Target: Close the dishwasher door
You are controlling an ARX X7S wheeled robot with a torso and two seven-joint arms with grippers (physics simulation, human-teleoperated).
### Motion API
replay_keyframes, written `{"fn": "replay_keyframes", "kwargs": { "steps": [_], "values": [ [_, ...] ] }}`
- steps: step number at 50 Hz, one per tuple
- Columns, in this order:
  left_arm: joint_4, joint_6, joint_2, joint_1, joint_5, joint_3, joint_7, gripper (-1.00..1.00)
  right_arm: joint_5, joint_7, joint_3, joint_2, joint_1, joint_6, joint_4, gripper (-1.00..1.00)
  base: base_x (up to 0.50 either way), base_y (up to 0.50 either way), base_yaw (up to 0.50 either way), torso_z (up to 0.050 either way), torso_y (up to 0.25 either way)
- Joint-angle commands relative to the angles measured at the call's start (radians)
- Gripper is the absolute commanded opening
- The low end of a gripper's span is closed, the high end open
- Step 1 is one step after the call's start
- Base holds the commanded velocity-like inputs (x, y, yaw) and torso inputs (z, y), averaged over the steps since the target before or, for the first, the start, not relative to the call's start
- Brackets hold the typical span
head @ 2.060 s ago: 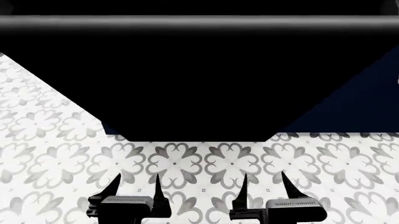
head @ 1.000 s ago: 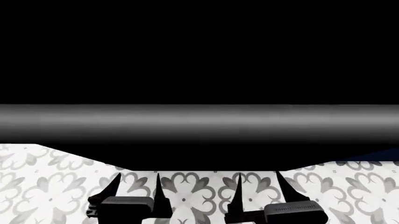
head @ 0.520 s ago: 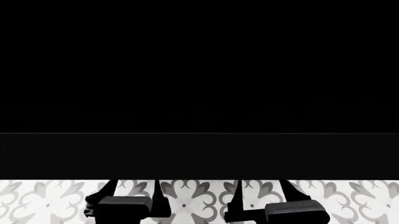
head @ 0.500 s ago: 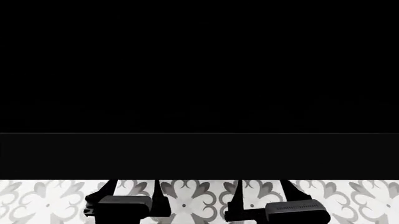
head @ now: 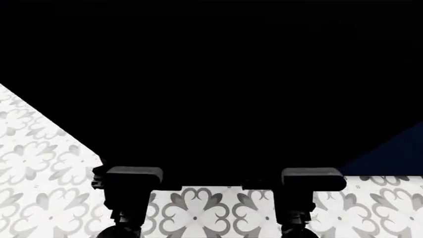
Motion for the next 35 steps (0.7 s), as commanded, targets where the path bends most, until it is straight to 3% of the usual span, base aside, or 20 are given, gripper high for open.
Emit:
{"fn": "replay_keyframes", "kwargs": {
  "steps": [1,15,23,25,26,30,35],
  "values": [
    [-0.037,-0.044,0.026,-0.172,-0.006,-0.002,0.041,1.0,0.017,-0.011,0.034,-0.036,0.208,0.063,0.156,1.0,0.0,0.0,0.0,0.0,0.0],
    [-0.321,-0.047,0.118,-0.384,-0.007,0.027,0.116,1.0,0.009,-0.072,0.045,-0.109,0.537,-0.028,0.67,1.0,0.0,0.0,0.0,0.0,0.0],
    [-0.718,0.064,0.216,-0.58,0.012,0.025,0.178,1.0,-0.01,-0.105,0.039,-0.163,0.715,-0.16,1.068,1.0,0.0,0.0,0.0,0.0,0.0],
    [-1.018,0.189,0.291,-0.696,0.017,0.015,0.223,1.0,-0.013,-0.127,0.046,-0.203,0.832,-0.277,1.368,1.0,0.0,0.0,0.0,0.0,0.0],
    [-1.168,0.244,0.315,-0.74,0.004,0.023,0.24,1.0,-0.015,-0.128,0.053,-0.201,0.834,-0.26,1.371,1.0,0.0,0.0,0.0,0.0,0.0],
    [-1.284,0.308,0.317,-0.791,-0.212,0.256,0.212,1.0,-0.037,-0.128,0.079,-0.198,0.833,-0.228,1.372,1.0,0.0,0.0,0.0,0.0,0.0],
    [-1.326,0.34,0.317,-0.814,-0.375,0.437,0.192,1.0,-0.064,-0.132,0.109,-0.198,0.836,-0.213,1.372,1.0,0.0,0.0,0.0,0.0,0.0]
  ]
}}
